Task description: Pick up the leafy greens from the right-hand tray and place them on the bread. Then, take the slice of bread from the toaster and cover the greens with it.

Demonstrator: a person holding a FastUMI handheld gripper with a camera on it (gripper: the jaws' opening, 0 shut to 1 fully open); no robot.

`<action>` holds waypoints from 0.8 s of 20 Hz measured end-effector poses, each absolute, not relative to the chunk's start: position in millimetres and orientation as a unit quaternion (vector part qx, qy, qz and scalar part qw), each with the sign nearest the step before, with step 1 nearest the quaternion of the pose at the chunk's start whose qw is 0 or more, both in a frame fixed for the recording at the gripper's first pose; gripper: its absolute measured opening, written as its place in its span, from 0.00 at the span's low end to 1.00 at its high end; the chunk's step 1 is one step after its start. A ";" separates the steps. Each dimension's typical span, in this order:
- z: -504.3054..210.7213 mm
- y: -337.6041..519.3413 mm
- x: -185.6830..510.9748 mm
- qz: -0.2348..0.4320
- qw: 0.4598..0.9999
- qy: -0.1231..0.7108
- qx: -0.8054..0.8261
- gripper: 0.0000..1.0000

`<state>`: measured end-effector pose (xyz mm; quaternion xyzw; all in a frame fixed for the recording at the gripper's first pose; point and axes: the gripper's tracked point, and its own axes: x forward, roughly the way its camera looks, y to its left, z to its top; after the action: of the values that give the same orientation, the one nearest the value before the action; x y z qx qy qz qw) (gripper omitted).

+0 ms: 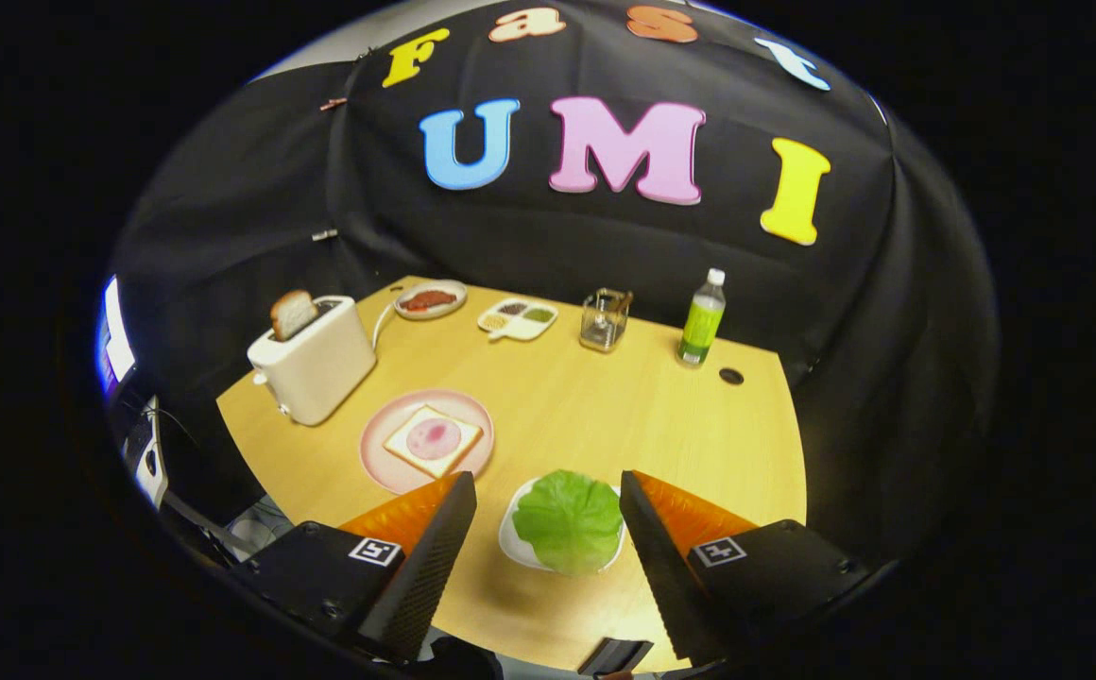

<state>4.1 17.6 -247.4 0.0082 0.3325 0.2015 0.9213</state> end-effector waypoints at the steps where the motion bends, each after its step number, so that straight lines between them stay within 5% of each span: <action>1: -266.4 17.0 5.3 0.205 0.914 0.351 -0.006 0.94; 16: -432.5 36.7 35.8 0.242 0.823 0.507 -0.078 0.79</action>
<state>35.8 36.7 -432.5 -0.0778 0.5072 0.2423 0.8234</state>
